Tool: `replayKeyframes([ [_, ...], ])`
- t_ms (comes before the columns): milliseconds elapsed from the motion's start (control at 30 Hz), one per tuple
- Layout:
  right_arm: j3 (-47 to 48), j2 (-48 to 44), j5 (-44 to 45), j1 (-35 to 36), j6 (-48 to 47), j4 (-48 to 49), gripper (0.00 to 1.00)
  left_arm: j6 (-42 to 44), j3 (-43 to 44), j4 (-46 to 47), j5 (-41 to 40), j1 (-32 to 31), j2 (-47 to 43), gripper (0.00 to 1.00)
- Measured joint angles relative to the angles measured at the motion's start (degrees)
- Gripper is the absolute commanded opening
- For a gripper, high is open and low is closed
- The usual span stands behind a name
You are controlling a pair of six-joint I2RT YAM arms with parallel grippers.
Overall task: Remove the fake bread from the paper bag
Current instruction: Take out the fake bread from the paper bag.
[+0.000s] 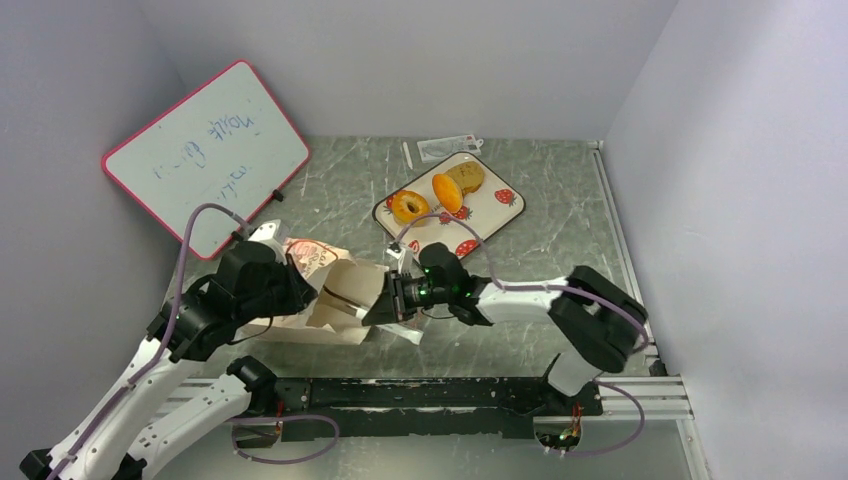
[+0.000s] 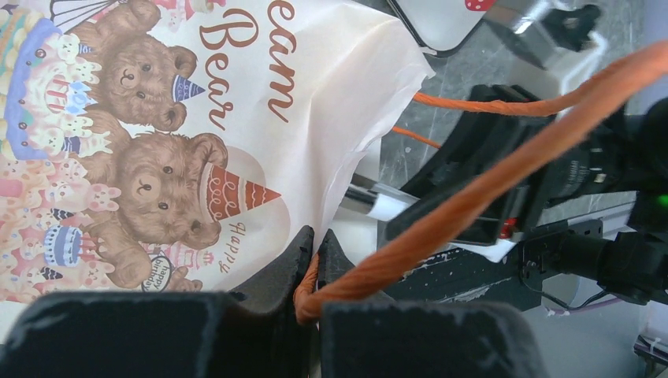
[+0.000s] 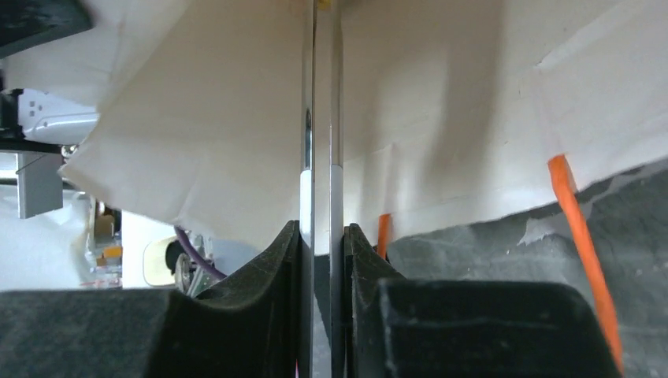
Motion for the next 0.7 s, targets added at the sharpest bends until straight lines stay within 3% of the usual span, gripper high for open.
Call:
replayKeyframes([
  [233,-3.21,-11.47,3.23,-2.69,-2.75,-8.76,0.0,0.0,0.31,-0.42,-0.46,0.0,-0.44,0.07],
  [700,-6.25,-21.14,4.74,-8.81,-6.82,-23.39,0.0,-1.44,0.87,-0.26,-4.55,0.0,0.81,0.07],
])
